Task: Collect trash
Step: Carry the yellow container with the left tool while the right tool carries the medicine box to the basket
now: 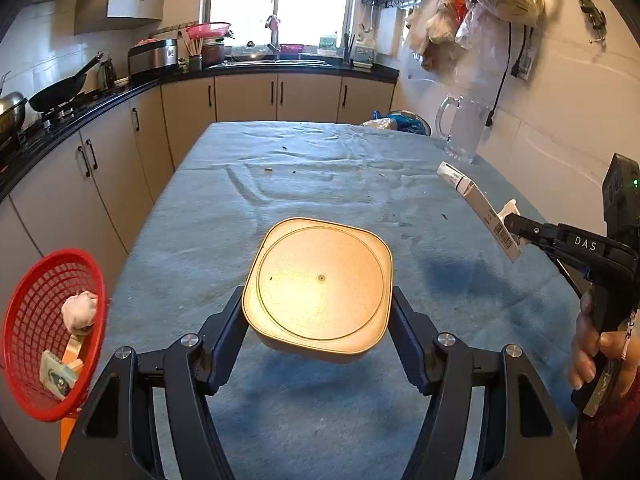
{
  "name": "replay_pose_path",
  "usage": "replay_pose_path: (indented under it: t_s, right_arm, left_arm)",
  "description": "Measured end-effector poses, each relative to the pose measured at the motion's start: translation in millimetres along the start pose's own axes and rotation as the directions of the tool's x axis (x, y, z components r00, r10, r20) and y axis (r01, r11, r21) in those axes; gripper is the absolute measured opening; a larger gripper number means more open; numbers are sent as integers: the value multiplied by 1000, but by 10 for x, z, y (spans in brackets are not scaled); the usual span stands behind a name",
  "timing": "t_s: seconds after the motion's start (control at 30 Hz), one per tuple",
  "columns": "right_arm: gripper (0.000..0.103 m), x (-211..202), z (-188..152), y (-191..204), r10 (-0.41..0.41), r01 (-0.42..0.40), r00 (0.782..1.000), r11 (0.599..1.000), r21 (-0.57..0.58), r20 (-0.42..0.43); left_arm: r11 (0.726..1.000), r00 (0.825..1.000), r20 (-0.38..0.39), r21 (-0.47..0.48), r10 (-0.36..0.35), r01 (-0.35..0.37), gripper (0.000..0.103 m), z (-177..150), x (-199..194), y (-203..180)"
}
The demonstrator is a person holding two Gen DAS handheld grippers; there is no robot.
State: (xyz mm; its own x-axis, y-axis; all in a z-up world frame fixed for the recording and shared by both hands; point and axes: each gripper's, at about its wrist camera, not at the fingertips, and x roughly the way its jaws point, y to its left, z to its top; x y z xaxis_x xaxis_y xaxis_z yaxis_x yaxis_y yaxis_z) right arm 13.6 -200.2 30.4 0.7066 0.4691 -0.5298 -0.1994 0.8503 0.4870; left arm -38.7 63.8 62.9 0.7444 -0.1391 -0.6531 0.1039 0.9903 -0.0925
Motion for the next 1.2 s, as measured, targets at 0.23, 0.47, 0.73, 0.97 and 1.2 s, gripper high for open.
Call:
replay_pose_path:
  t_s: [0.23, 0.47, 0.73, 0.97, 1.2]
  right_arm:
    - [7, 29, -98, 403, 29, -31, 999, 998, -56, -28]
    - [8, 124, -155, 887, 60, -67, 997, 991, -119, -55]
    - [8, 286, -173, 1509, 97, -112, 992, 974, -196, -83]
    - [8, 522, -284, 2251, 154, -189, 978, 941, -280, -141]
    - [8, 1001, -505, 2961, 202, -274, 947, 913, -303, -249]
  left_arm:
    - [999, 1000, 26, -37, 10, -9, 66, -67, -190, 214]
    - [996, 998, 56, -86, 29, -24, 66, -115, -372, 495]
    - [984, 992, 94, -163, 82, -66, 67, -218, -638, 986]
    - [947, 974, 112, -280, 195, -157, 67, -405, -885, 1701]
    - [896, 956, 78, -376, 283, -235, 67, -644, -963, 2301]
